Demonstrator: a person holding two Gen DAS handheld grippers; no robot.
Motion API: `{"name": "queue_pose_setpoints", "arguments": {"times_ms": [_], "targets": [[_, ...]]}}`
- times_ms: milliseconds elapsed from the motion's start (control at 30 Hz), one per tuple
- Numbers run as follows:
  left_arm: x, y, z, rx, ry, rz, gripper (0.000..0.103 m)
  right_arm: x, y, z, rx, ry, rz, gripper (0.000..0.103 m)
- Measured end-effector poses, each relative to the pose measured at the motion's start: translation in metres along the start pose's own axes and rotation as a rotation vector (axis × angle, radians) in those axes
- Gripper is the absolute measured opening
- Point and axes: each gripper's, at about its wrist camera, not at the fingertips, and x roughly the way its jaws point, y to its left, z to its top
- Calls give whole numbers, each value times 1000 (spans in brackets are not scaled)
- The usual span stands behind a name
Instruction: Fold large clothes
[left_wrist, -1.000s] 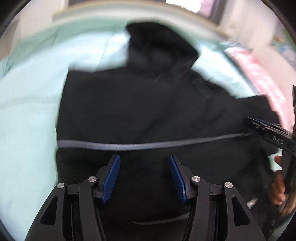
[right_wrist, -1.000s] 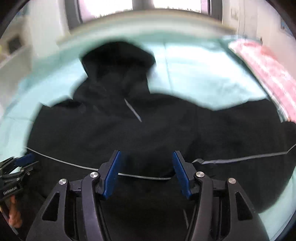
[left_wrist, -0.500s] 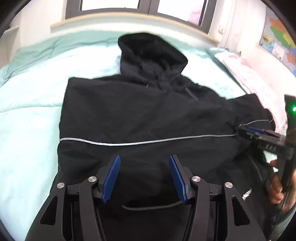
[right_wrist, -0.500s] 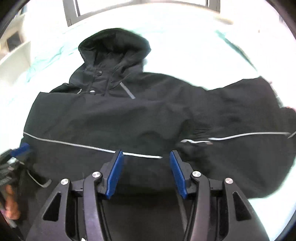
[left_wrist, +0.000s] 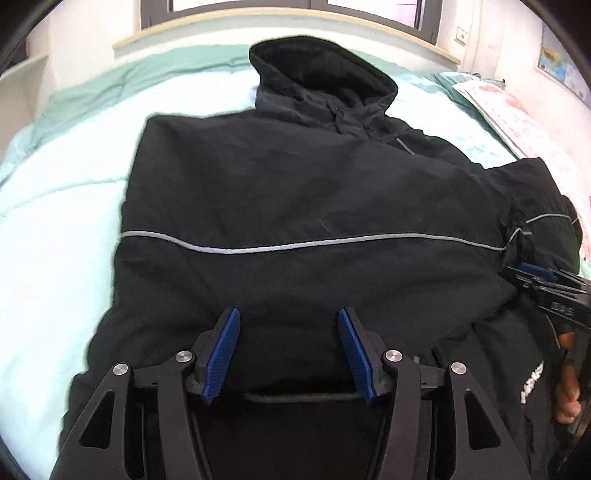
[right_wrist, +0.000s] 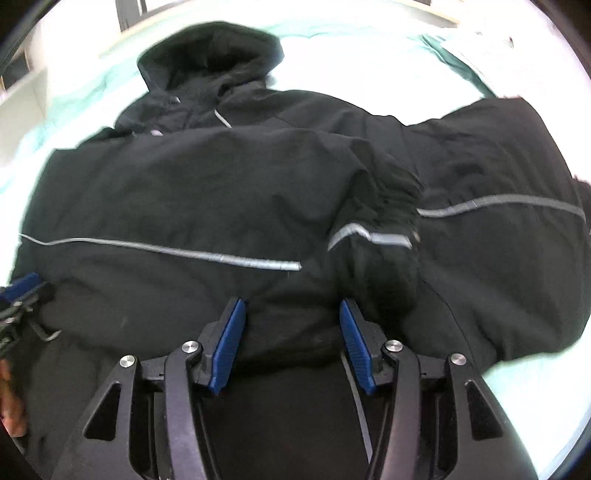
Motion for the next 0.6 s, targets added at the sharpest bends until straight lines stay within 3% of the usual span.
{"name": "queue_pose_setpoints", "arguments": {"times_ms": [133,267,433,500,600], "targets": [[-33,-34,7,20,-50,-63,57,-35,-30,-20,49,-14,66,56],[-54,-105,23,74,-101,-150,57,-77,-74,-29,103,-73,150,56],[-54,-199,38,119,-120,-252,57,-129,-140,-35,133,-201,-22,65],[-44,-228,42,123,-145,-223,57,-142,-176,-37,166,-235,-88,65],[-22,-262,41,120,-217,-136,57,-149,-228,-38,225,-240,-113,65]]}}
